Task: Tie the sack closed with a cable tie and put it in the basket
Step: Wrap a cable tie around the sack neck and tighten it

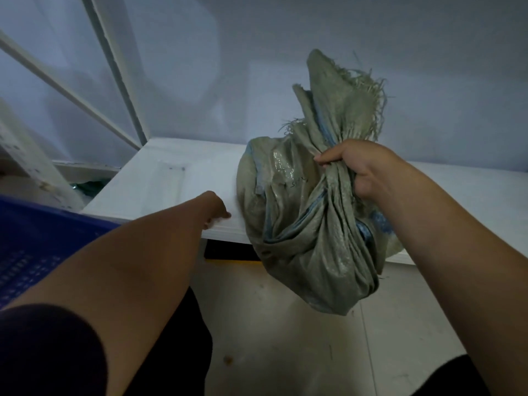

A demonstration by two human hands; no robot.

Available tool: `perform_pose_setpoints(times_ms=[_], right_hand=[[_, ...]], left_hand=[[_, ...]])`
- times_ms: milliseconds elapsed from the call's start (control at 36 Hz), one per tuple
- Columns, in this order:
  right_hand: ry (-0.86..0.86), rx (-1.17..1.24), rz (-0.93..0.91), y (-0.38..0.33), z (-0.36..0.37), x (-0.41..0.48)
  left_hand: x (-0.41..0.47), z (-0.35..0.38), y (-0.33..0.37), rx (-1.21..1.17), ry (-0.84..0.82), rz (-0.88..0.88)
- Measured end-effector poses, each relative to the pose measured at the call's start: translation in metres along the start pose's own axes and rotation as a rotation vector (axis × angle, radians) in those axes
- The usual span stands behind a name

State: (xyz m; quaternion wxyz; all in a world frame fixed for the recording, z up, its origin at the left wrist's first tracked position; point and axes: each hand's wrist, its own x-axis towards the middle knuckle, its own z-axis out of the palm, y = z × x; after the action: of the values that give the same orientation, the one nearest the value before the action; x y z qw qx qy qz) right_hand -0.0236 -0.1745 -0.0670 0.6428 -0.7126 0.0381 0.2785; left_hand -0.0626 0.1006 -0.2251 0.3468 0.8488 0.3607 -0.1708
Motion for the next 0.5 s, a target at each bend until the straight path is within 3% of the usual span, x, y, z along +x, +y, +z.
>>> perform_pose_setpoints(times_ms=[139,250,500], right_hand=[[0.007,0.039,-0.006,0.002,-0.002,-0.002],[0.0,0.041,-0.003,0.003,-0.003,-0.002],[0.011,0.045,-0.012,0.005,-0.002,-0.001]], left_hand=[[0.006,0.004,-0.007,0.141,0.106,0.039],[0.013,0.009,-0.008,0.14,0.067,0.001],[0.008,-0.008,0.007,-0.424,-0.08,-0.222]])
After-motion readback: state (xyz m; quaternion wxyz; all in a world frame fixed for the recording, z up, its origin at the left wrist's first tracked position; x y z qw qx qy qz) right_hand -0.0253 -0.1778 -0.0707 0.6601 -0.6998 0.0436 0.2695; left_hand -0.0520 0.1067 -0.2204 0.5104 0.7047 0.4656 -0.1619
